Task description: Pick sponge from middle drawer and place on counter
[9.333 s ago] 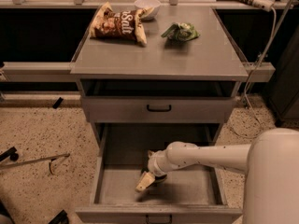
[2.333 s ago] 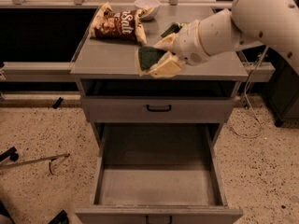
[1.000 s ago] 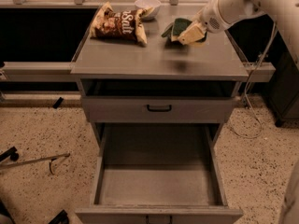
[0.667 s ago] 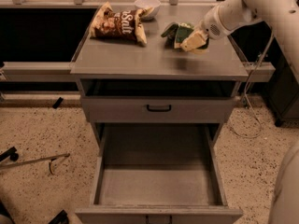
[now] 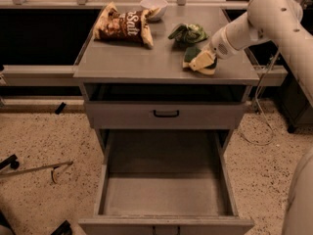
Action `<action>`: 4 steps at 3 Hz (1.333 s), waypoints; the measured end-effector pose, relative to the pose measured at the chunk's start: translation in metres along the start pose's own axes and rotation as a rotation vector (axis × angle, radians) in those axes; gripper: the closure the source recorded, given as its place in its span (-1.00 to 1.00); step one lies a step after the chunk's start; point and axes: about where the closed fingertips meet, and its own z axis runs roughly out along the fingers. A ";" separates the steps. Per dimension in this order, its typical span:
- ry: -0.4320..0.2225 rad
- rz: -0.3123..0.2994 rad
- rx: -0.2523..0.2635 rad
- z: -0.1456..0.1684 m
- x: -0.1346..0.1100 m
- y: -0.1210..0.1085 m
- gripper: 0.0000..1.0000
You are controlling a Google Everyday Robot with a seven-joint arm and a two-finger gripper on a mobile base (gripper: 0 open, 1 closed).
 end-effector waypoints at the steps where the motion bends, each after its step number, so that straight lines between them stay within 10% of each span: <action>1: 0.006 0.023 -0.023 0.005 0.011 0.008 1.00; 4: 0.006 0.023 -0.024 0.003 0.009 0.008 -0.31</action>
Offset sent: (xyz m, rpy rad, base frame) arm -0.0078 0.0000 -0.0145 0.0141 0.0304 -0.0021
